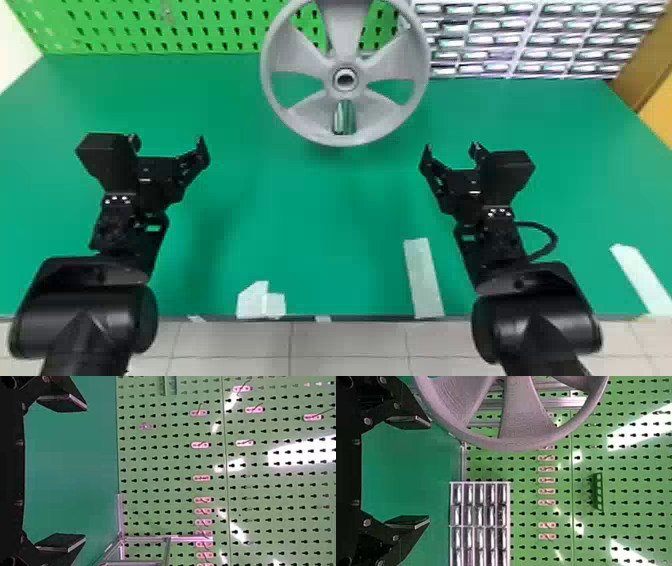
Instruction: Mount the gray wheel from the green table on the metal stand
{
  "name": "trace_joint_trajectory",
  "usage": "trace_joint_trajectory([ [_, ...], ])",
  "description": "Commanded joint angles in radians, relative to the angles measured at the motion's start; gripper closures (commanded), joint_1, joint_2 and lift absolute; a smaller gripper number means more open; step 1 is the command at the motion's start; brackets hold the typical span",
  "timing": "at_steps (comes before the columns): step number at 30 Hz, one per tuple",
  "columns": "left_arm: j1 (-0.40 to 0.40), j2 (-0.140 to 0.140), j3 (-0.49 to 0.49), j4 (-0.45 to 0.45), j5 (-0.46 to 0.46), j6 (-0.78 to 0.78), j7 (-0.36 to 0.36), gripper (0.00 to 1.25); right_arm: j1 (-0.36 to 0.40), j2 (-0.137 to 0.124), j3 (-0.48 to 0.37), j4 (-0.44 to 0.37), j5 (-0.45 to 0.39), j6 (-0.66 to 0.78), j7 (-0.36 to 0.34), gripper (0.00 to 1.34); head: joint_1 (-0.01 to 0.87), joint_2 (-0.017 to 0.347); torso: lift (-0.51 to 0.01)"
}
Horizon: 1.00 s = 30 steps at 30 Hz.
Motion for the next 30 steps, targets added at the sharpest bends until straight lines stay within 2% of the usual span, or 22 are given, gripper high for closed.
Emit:
trace_joint_trajectory([
  [1,0.001,0.000,0.003,0.000,0.005,-0.001,0.000,0.13,-0.001,0.004,-0.002,0.000,0.000,0.000,0.000,0.43,0.868,0.052,-0.093],
  [30,0.001,0.000,0.000,0.005,0.014,-0.009,0.005,0.13,0.003,0.004,-0.015,0.005,-0.006,0.000,0.000,0.43,0.868,0.052,-0.093],
])
